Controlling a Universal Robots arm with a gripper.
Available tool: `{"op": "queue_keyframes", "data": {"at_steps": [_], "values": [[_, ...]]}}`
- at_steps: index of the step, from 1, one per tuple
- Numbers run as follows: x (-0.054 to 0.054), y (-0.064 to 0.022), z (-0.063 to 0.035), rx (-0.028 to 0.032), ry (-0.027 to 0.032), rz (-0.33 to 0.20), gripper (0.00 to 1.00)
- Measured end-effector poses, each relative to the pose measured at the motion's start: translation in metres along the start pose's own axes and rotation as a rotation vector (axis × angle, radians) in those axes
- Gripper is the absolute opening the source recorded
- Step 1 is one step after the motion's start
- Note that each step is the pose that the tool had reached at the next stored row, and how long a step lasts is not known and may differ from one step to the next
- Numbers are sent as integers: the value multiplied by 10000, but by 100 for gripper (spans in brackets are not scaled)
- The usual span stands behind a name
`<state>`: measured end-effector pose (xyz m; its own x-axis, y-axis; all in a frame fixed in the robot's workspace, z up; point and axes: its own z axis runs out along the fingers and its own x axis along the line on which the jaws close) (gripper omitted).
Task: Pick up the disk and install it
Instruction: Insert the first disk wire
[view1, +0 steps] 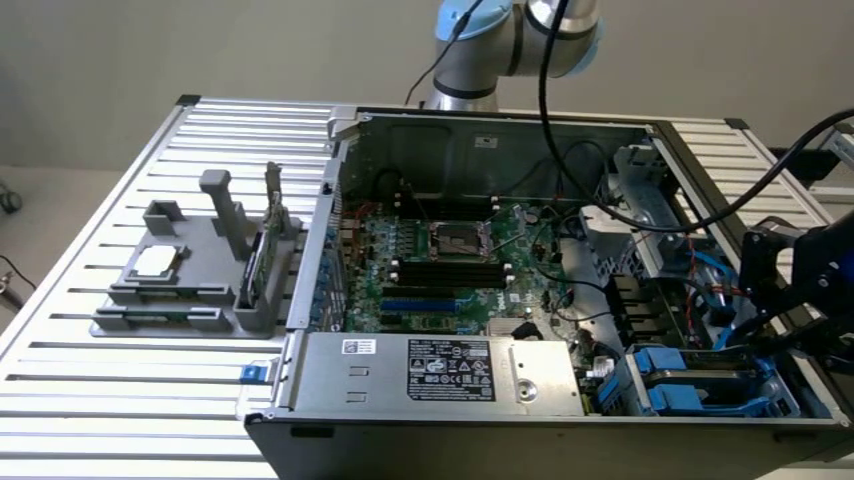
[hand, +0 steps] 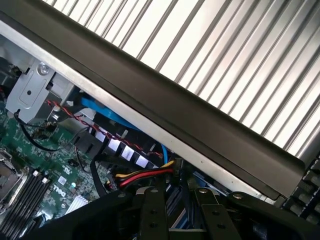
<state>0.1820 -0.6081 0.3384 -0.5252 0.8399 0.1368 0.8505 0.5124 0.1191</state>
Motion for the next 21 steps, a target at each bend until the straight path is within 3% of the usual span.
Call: {"op": "queue_keyframes", "data": {"at_steps": [6, 8, 21], "values": [[-2, -1, 9, 38, 14, 355, 28], [-2, -2, 10, 47, 15, 485, 20], [4, -11, 10, 57, 29, 728, 18]]}}
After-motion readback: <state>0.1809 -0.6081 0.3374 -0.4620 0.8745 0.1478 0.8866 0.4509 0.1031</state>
